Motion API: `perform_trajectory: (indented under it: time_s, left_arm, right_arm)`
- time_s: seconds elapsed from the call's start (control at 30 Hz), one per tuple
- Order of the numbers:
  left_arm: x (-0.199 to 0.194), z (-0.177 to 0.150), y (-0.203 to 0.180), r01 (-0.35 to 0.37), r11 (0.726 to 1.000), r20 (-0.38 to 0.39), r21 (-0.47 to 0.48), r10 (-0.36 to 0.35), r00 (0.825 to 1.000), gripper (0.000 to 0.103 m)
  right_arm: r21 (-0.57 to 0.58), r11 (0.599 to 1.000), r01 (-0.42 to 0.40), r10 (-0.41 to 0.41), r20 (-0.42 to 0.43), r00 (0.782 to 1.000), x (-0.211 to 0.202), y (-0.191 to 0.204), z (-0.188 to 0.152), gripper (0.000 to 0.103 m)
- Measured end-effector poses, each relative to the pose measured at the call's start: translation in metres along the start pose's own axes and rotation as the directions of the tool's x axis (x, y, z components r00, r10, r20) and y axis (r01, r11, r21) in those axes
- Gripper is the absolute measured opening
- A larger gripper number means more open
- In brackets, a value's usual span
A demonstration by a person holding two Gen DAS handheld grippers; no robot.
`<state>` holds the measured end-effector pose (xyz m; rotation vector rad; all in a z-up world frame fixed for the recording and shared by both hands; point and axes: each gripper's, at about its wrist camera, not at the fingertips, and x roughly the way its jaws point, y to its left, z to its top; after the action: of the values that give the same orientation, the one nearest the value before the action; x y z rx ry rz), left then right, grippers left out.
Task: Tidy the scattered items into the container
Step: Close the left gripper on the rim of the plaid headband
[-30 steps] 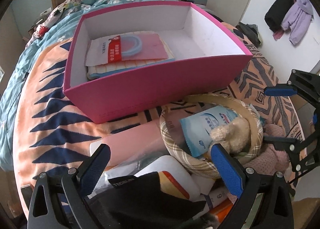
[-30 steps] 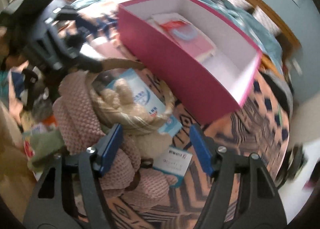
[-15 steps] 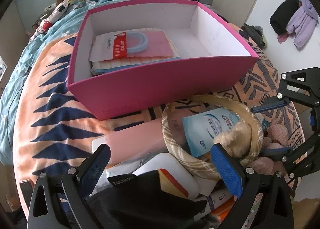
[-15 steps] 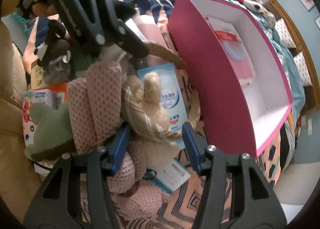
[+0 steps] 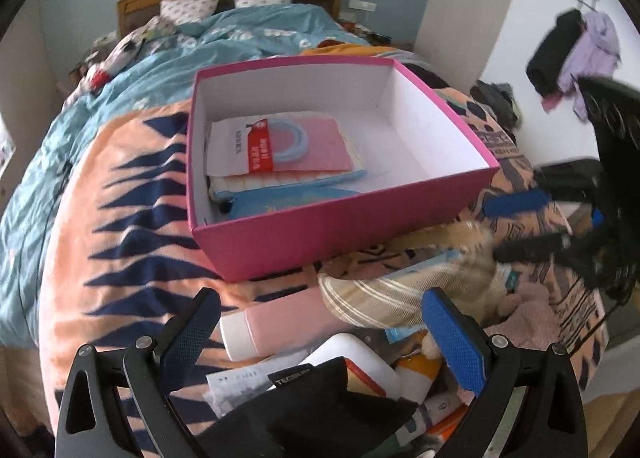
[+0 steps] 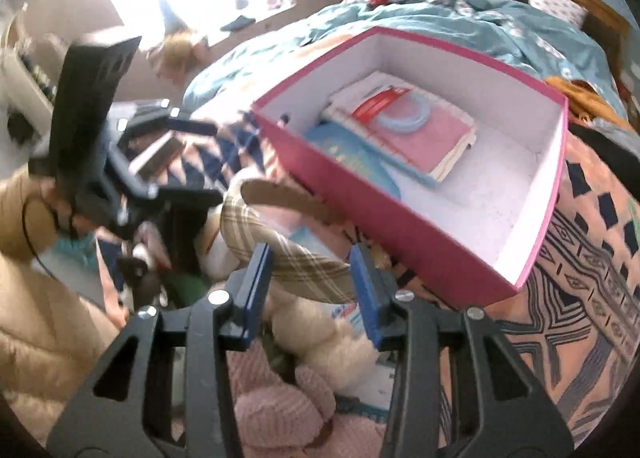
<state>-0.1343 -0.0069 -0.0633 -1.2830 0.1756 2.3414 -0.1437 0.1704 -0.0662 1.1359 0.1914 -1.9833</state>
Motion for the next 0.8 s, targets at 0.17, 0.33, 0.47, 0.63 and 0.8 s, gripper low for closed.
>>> perform_trajectory:
  time_s: [0.17,0.33,0.47,0.63,0.8]
  left_arm:
    - [0.011,0.002,-0.014,-0.012,0.994,0.017,0.107,0.010,1.000,0.102]
    - [0.041,0.011,-0.017,-0.024,0.994,-0.034,0.111,0.028,0.999,0.089]
    - [0.058,0.018,-0.011,-0.023,0.999,-0.076,0.041,0.027,0.997,0.055]
    - [0.070,0.022,0.007,0.005,0.995,-0.112,-0.100,-0.017,0.994,0.022]
    - [0.072,0.021,0.015,0.018,0.989,-0.128,-0.147,-0.037,0.991,0.022]
  right_arm:
    - [0.118,0.993,-0.001,-0.009,0.077,0.997,-0.006,-0.012,0.009,0.046]
    - [0.189,0.982,0.004,-0.027,0.122,0.992,-0.013,-0.019,0.015,0.046]
    - [0.201,0.979,0.031,-0.060,0.140,0.988,-0.016,-0.018,0.016,0.046]
    - [0.226,0.971,0.077,-0.119,0.175,0.977,-0.025,-0.020,0.006,0.047]
    - [0.219,0.966,0.138,-0.165,0.107,0.980,-0.014,-0.017,-0.019,0.057]
